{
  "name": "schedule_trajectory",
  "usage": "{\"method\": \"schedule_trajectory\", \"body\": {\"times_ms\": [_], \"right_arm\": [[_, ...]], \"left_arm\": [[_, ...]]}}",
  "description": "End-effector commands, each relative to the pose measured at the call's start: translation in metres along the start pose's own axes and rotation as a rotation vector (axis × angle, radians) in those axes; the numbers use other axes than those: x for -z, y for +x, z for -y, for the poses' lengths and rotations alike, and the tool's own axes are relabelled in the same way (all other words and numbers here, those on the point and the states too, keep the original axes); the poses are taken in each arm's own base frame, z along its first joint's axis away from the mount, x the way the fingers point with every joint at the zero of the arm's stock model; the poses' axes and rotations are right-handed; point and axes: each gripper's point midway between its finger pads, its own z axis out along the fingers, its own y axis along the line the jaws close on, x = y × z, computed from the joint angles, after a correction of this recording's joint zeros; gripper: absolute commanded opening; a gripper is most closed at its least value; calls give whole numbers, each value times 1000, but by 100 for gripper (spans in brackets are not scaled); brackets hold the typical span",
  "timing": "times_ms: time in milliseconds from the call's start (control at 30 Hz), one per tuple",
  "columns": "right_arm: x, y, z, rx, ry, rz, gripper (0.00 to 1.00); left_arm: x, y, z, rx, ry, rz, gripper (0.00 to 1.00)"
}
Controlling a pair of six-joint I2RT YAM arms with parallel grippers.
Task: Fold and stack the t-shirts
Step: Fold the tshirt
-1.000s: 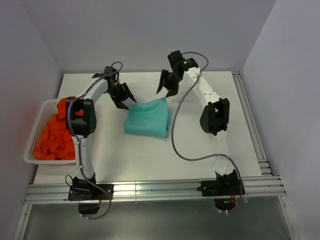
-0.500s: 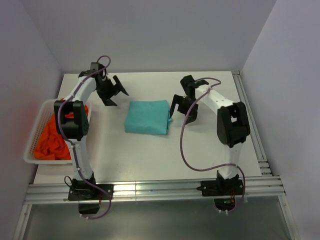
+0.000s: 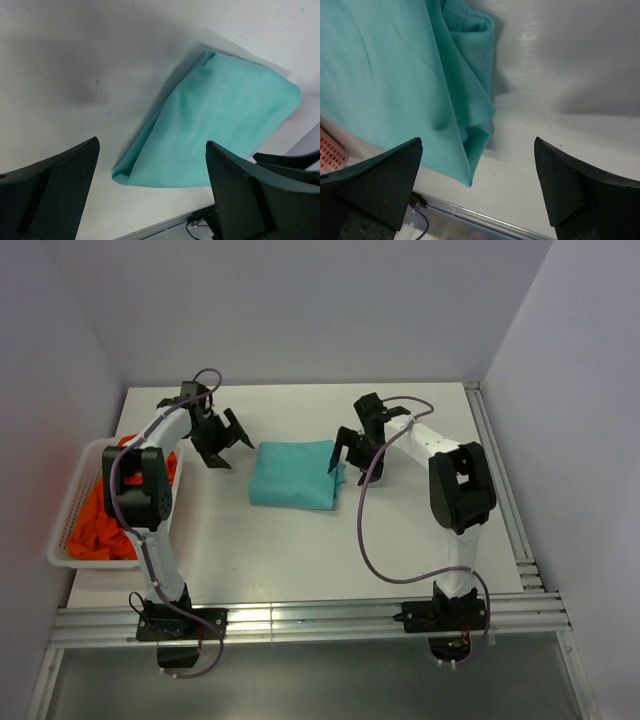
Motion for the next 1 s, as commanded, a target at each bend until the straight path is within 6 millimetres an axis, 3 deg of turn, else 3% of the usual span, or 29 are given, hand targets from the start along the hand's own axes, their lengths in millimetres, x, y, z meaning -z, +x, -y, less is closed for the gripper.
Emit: {"method": "schedule_trajectory", "body": {"times_ms": [0,167,233,333,367,433,467,500,600,667,800,833,900,933,967], "right_arm": [[-11,-16,-21,12,-55,34,100],[-35,-12,-27,23,-50,8,100],[-44,-7,-29,28,-52,-6,95],[-55,9,-29,35,-49,-35,75],[-57,13,-31,42,-49,-39,59],[-62,16,-29,44,-42,-44,38],[-62,16,-29,41,-32,-44,8],[-64,16,-26,44,-19,-47,1],[-59,5,-25,54,0,-12,0],[-53,-9,-27,49,-5,22,0],[-44,-58,-17,-13,9,85,0],[-31,-85,-16,-43,-4,130,0],[-30,-109,-4,-85,10,148,0],[-12,-143,-2,-108,-16,213,0],[-7,-159,3,-124,-18,234,0]], "left_arm": [[37,-16,23,-55,48,125,94],[41,-11,16,-54,27,132,93],[42,-8,12,-55,16,133,93],[41,-4,6,-53,0,133,92],[42,-3,5,-53,-1,134,92],[41,0,2,-51,-8,130,92],[41,2,1,-50,-9,129,92],[40,2,0,-49,-12,127,92],[42,6,-4,-47,-19,127,92],[46,7,-3,-49,-16,136,92],[51,16,-8,-33,-17,144,92],[52,18,-9,-31,-15,146,92],[55,24,-12,-24,-11,153,91],[56,26,-13,-21,-13,156,92],[61,26,-12,-24,-8,169,91]]}}
